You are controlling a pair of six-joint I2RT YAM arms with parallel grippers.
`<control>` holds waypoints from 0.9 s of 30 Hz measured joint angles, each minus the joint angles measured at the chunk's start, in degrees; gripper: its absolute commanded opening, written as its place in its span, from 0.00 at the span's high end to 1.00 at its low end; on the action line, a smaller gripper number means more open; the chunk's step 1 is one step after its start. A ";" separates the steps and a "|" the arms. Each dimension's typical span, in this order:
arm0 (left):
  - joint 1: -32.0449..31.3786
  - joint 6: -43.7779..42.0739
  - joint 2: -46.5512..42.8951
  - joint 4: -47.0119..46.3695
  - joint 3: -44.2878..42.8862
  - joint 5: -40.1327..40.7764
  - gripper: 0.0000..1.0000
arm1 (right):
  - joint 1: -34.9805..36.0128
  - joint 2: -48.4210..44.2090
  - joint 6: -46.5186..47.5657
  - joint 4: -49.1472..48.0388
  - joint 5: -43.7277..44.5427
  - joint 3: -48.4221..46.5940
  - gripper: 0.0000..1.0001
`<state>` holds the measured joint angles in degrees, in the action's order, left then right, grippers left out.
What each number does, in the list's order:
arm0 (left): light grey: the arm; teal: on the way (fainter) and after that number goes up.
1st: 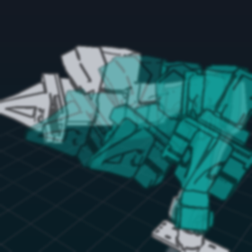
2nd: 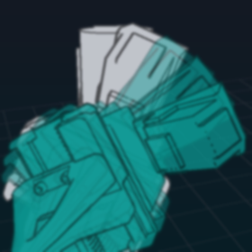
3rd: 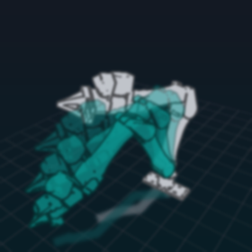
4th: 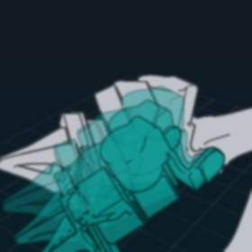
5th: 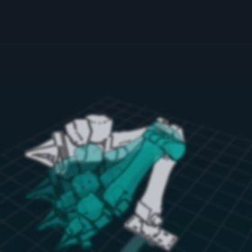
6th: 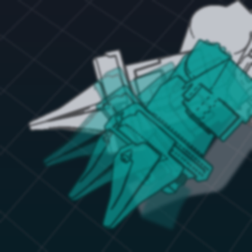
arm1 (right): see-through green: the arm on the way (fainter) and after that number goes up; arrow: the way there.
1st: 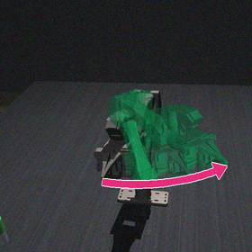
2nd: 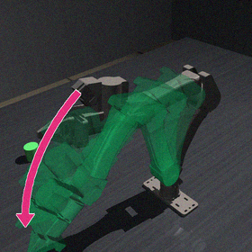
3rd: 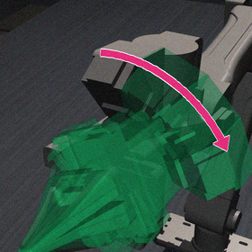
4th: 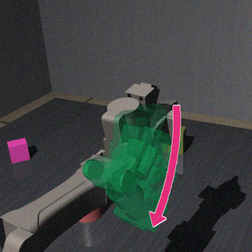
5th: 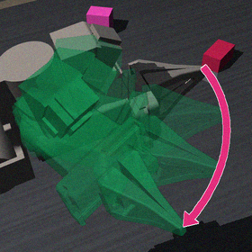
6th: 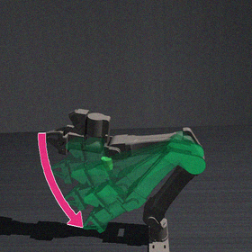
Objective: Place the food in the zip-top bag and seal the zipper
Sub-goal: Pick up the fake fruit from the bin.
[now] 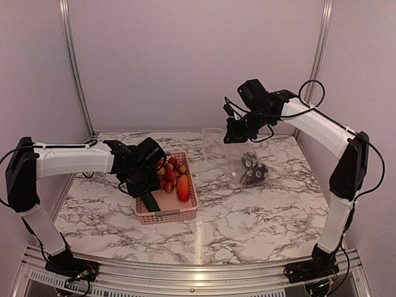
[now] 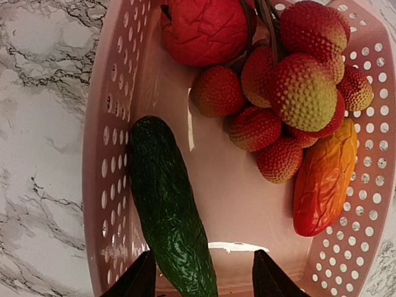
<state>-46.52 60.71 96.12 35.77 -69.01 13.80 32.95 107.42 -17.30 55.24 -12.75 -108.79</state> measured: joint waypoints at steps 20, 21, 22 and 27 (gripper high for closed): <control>3.10 -2.21 8.55 3.67 -17.97 4.26 0.57 | 0.00 -1.57 0.63 -2.14 -1.97 2.69 1.00; 4.28 -2.27 8.55 3.54 -18.29 4.37 0.57 | 0.00 -1.57 0.63 -2.16 -1.97 2.69 1.00; 5.29 -2.91 8.57 3.41 -18.71 4.48 0.57 | 0.00 -1.57 0.63 -2.16 -1.97 2.69 1.00; 9.20 -4.72 9.79 2.95 -20.94 4.79 0.57 | 0.00 -1.60 0.61 -2.14 -1.95 2.69 1.00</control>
<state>-37.32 55.99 105.91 38.72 -89.95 18.59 32.95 105.82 -16.69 53.10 -14.70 -106.10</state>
